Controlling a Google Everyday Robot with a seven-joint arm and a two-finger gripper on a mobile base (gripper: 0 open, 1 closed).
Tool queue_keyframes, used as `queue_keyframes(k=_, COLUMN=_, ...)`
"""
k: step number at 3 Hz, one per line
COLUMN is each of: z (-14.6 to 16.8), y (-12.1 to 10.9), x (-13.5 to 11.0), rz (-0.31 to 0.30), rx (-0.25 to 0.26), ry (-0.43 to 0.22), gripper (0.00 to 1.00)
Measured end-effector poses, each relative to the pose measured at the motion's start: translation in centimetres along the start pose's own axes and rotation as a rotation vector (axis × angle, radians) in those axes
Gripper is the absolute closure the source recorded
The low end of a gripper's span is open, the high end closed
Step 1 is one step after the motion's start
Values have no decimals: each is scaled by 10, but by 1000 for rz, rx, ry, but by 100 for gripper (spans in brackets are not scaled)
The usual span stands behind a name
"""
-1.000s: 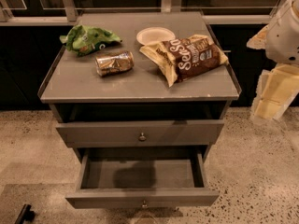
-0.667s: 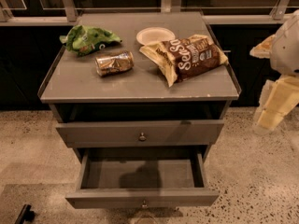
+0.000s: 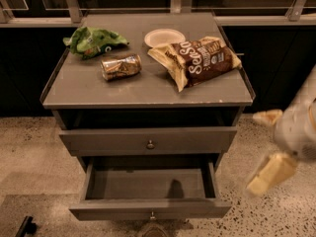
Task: Close middle drawer
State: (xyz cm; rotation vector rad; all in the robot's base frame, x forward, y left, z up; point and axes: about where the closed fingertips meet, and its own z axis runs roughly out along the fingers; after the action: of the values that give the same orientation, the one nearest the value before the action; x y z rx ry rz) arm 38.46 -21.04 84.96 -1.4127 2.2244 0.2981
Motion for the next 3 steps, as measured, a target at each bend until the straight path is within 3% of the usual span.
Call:
queue_keyframes(k=1, z=97, y=28, x=42, rz=141, rx=-114, ry=-99, gripper=0)
queue_keyframes(k=2, z=136, y=48, x=70, rz=196, rx=-173, ry=-84, gripper=19)
queue_keyframes(k=3, z=135, y=49, x=69, rz=194, rx=-173, ry=-82, gripper=42)
